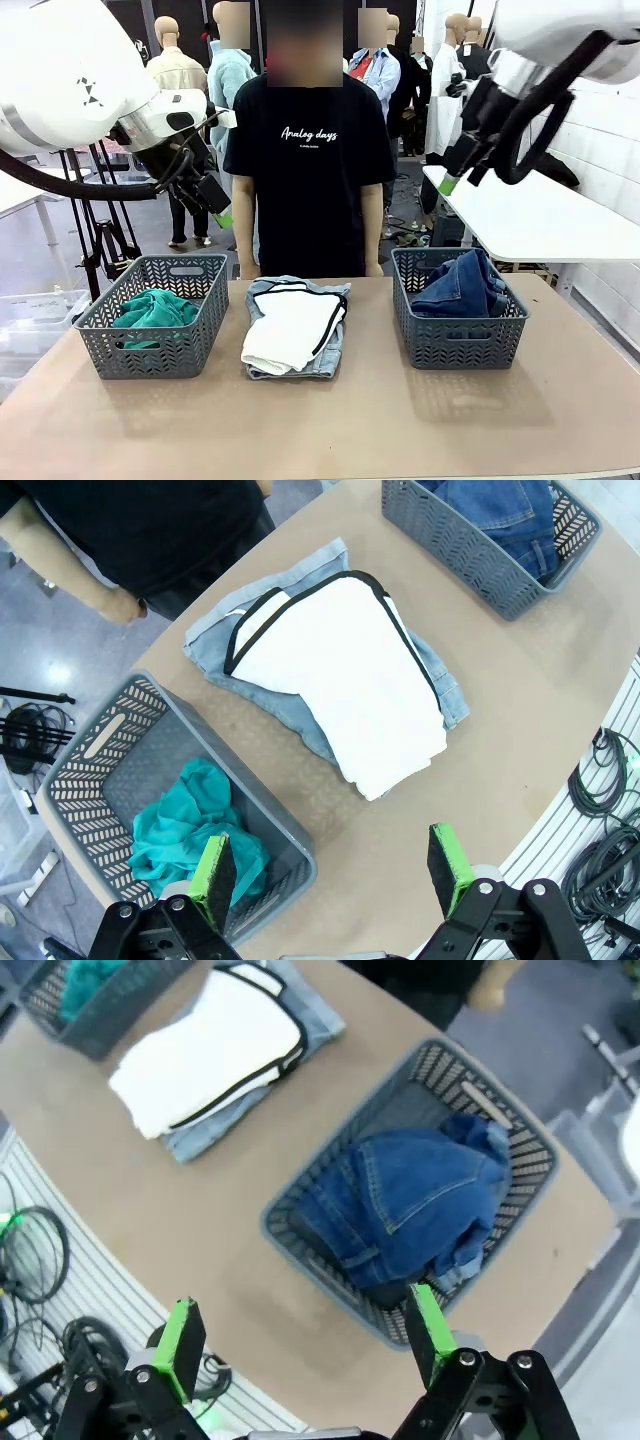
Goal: Sort the tops and bottoms.
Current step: Lift clothes from the center of the table with your left hand.
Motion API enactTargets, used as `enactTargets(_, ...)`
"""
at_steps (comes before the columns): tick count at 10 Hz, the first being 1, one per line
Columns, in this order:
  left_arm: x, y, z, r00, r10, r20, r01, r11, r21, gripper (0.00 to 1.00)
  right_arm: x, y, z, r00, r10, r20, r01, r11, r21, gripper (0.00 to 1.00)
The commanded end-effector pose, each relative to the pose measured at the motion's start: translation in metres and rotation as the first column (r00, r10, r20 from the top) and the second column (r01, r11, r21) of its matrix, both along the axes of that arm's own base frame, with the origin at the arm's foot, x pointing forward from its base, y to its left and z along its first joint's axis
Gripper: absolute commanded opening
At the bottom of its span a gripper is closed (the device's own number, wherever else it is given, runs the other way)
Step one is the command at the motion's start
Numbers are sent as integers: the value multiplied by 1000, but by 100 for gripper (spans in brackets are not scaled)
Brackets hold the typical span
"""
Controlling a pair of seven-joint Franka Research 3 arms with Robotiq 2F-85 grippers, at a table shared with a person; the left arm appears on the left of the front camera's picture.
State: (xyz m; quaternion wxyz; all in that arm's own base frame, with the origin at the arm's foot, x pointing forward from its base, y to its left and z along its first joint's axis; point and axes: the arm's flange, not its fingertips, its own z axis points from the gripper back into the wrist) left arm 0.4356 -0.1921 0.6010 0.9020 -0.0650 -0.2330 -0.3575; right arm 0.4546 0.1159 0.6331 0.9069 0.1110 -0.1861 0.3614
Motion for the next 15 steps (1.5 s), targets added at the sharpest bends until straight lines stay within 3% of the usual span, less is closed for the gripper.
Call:
enactTargets(1, 0, 0, 0, 1000, 6, 6, -6, 1000, 5, 100, -5, -9, -40, 998, 28, -62, -27, 1000, 15, 100)
enactTargets(5, 0, 0, 0, 1000, 0, 0, 0, 1000, 0, 100, -6, -12, -33, 998, 10, -57, -10, 1000, -1, 100)
enactTargets(6, -18, -12, 11, 997, -13, 71, 8, 997, 77, 100, -6, -12, -33, 998, 10, -57, -10, 1000, -1, 100)
enactTargets(7, -21, -30, -1, 996, -54, 74, 46, 993, 107, 100, -6, -12, -33, 998, 10, -57, -10, 1000, -1, 100)
enactTargets(9, -7, -71, -57, 994, -99, 37, 93, 985, 143, 100, -6, -12, -33, 998, 10, -57, -10, 1000, -1, 100)
enactTargets(10, -3, -92, -78, 992, -127, 12, 121, 968, 220, 100, -6, -12, -33, 998, 10, -57, -10, 1000, -1, 100)
enactTargets(11, 2, -103, -95, 994, -108, -15, 109, 969, 221, 100, -6, -12, -33, 998, 10, -57, -10, 1000, -1, 100)
enactTargets(15, 38, -116, -176, 991, 101, -89, -67, 942, 328, 100, -6, -12, -33, 998, 10, -57, -10, 1000, -1, 100)
